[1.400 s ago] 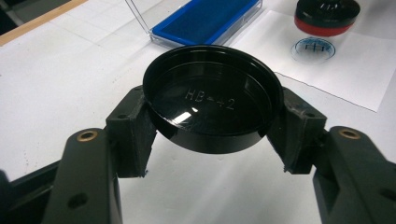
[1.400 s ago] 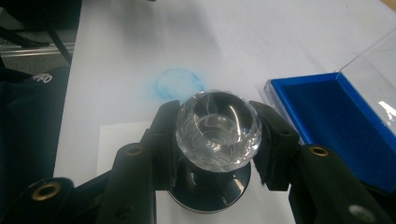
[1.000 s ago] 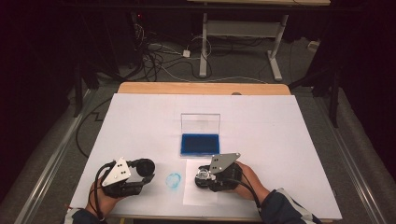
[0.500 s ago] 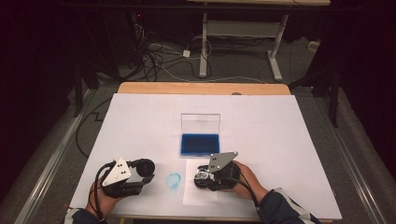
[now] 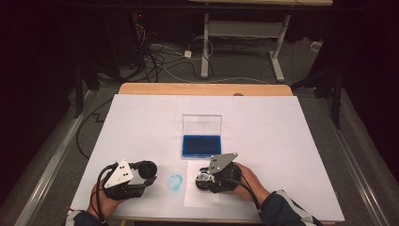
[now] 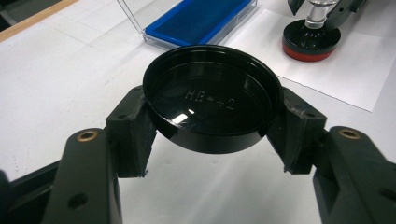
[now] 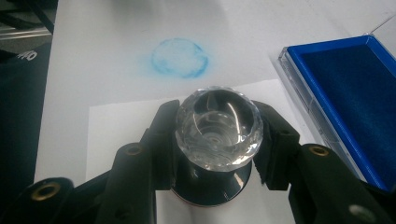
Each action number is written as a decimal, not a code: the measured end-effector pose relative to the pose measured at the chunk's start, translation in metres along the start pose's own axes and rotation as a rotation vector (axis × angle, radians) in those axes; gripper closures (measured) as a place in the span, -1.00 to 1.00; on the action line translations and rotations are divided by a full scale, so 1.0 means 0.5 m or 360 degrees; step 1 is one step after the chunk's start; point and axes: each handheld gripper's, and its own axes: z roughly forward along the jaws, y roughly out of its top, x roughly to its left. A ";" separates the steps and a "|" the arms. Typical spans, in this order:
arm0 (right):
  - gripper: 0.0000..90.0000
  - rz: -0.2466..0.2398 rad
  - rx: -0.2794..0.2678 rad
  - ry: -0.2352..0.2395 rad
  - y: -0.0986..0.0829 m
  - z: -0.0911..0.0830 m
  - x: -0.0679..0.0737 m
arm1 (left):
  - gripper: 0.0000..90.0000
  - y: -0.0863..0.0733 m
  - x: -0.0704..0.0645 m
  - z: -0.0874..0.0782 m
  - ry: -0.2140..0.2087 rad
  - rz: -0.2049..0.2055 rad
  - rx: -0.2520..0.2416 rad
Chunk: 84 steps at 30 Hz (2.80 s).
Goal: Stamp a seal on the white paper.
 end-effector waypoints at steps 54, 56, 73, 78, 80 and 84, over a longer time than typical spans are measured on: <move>0.26 -0.0002 -0.0244 -0.0086 0.029 -0.101 -0.005 | -0.19 0.001 -0.004 0.003 -0.0015 0.0006 0.0000; 0.26 0.0000 -0.0255 -0.0097 0.029 -0.107 -0.007 | -0.19 0.001 -0.005 0.005 -0.0018 0.0006 0.0002; 0.26 -0.0001 -0.0318 -0.0139 0.031 -0.139 -0.019 | -0.19 -0.008 0.000 0.011 -0.0043 -0.0022 0.0007; 0.26 0.0001 -0.0321 -0.0145 0.030 -0.142 -0.022 | -0.19 -0.006 -0.001 0.013 -0.0051 -0.0010 0.0012; 0.26 0.0001 -0.0325 -0.0148 0.030 -0.145 -0.022 | -0.19 -0.005 -0.003 0.015 -0.0054 0.0001 0.0021; 0.26 0.0007 -0.0334 -0.0155 0.027 -0.149 -0.022 | -0.19 -0.002 -0.005 0.018 -0.0067 0.0009 0.0025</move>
